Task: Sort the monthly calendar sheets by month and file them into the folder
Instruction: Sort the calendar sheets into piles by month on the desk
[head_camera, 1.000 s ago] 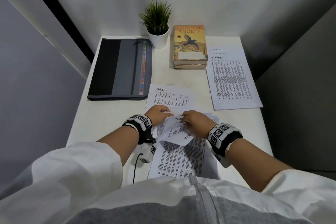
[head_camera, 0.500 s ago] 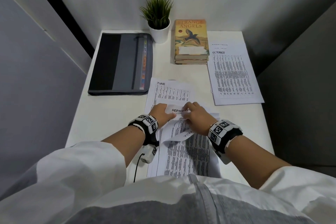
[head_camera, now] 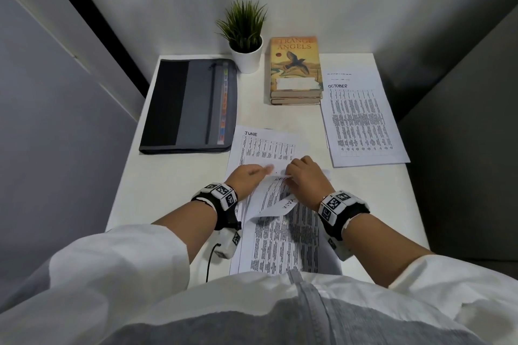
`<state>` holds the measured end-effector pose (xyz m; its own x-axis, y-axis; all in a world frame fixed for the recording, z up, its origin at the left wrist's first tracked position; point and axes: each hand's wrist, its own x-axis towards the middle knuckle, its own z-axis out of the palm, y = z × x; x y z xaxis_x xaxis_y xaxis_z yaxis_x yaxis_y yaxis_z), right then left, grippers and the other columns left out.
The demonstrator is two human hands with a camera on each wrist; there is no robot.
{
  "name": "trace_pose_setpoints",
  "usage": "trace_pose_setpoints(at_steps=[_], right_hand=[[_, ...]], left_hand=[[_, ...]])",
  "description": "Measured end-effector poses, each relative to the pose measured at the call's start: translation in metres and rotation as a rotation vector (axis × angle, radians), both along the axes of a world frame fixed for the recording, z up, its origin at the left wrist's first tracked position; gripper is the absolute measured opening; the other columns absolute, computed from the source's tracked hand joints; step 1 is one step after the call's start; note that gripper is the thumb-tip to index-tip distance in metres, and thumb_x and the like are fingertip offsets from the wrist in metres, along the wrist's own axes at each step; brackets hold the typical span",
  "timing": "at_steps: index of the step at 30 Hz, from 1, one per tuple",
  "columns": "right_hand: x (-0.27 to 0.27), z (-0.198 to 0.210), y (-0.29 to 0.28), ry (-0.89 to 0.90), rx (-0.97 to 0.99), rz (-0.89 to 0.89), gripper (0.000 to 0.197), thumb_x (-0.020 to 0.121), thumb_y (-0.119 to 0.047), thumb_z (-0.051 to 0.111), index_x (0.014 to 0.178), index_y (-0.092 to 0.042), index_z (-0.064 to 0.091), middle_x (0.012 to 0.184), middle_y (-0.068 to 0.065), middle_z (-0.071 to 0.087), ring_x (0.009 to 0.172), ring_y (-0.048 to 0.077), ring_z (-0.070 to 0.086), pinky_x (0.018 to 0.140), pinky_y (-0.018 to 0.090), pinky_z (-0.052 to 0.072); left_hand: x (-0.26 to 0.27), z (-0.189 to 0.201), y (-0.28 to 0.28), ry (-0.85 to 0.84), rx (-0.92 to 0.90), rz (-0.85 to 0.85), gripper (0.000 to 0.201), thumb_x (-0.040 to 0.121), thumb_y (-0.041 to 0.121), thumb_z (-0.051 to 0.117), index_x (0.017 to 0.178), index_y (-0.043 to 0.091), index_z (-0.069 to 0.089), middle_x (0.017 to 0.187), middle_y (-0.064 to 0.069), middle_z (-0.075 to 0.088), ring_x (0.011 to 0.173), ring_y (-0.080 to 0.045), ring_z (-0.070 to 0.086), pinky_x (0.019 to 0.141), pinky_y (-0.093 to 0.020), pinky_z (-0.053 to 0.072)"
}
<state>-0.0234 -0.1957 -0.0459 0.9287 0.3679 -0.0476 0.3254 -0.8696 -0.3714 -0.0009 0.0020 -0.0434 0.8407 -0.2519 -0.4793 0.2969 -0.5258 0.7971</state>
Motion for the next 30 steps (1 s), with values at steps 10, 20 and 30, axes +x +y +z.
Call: trace_pose_setpoints(at_steps=[10, 20, 30], right_hand=[[-0.017, -0.007, -0.001, 0.023, 0.155, -0.045, 0.015, 0.087, -0.001, 0.058, 0.102, -0.001, 0.057, 0.116, 0.014, 0.056, 0.107, 0.031, 0.047, 0.087, 0.039, 0.045], [-0.019, -0.008, 0.001, 0.077, 0.179, -0.08, 0.003, 0.09, -0.008, 0.055, 0.091, -0.008, 0.052, 0.092, 0.007, 0.056, 0.084, 0.027, 0.051, 0.066, 0.032, 0.034], [-0.02, -0.01, 0.001, 0.09, 0.212, -0.067, 0.021, 0.089, -0.007, 0.057, 0.11, -0.003, 0.056, 0.118, 0.011, 0.057, 0.102, 0.03, 0.054, 0.085, 0.042, 0.046]], left_hand=[[0.015, -0.009, -0.001, -0.052, 0.148, 0.051, 0.033, 0.091, 0.017, 0.063, 0.064, 0.012, 0.045, 0.058, -0.002, 0.037, 0.056, -0.018, 0.036, 0.059, -0.027, 0.034], [0.019, -0.011, 0.0, -0.023, 0.117, 0.088, 0.044, 0.094, 0.029, 0.06, 0.062, 0.014, 0.035, 0.058, -0.001, 0.032, 0.051, -0.016, 0.032, 0.051, -0.027, 0.025], [0.019, -0.015, 0.003, -0.017, 0.065, 0.099, 0.05, 0.087, 0.022, 0.071, 0.058, 0.017, 0.03, 0.057, -0.002, 0.027, 0.052, -0.017, 0.023, 0.051, -0.028, 0.017]])
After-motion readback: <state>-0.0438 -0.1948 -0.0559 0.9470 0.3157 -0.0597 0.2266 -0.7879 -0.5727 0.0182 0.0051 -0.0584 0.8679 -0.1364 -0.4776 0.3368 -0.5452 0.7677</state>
